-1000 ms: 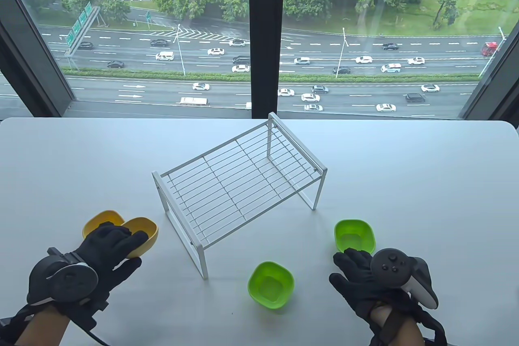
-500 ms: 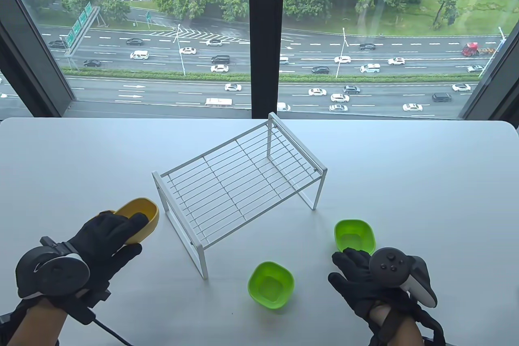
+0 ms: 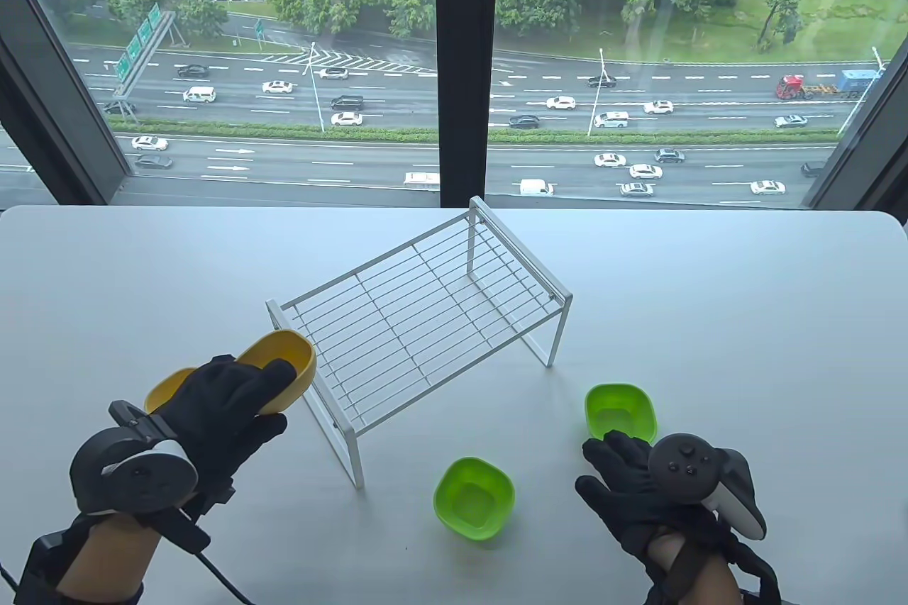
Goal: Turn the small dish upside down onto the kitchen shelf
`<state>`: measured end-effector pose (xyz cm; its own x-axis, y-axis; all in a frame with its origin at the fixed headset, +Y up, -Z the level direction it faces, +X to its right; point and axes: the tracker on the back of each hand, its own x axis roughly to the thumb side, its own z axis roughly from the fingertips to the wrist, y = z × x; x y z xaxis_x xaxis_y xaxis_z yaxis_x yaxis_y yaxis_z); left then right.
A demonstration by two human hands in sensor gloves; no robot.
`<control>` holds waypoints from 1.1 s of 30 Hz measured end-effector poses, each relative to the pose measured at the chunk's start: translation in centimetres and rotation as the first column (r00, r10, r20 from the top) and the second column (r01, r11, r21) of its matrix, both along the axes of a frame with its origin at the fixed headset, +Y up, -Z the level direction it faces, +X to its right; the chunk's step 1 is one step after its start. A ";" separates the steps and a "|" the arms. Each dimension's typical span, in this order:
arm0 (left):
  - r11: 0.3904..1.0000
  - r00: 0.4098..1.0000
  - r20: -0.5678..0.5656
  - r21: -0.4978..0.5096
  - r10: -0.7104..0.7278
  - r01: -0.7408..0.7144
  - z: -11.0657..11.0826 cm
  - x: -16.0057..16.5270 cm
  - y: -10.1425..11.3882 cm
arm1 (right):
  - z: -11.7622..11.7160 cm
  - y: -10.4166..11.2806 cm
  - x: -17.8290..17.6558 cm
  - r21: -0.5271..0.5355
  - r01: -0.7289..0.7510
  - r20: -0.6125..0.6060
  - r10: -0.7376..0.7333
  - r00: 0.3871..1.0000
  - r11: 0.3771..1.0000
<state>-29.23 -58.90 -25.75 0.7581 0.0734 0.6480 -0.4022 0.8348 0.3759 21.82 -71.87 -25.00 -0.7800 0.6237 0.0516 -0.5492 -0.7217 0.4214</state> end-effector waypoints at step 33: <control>0.853 0.864 0.028 -0.148 -0.502 0.501 -7.4 13.8 2.6 | 0.1 0.3 0.4 0.019 0.028 0.001 -0.028 1.000 0.999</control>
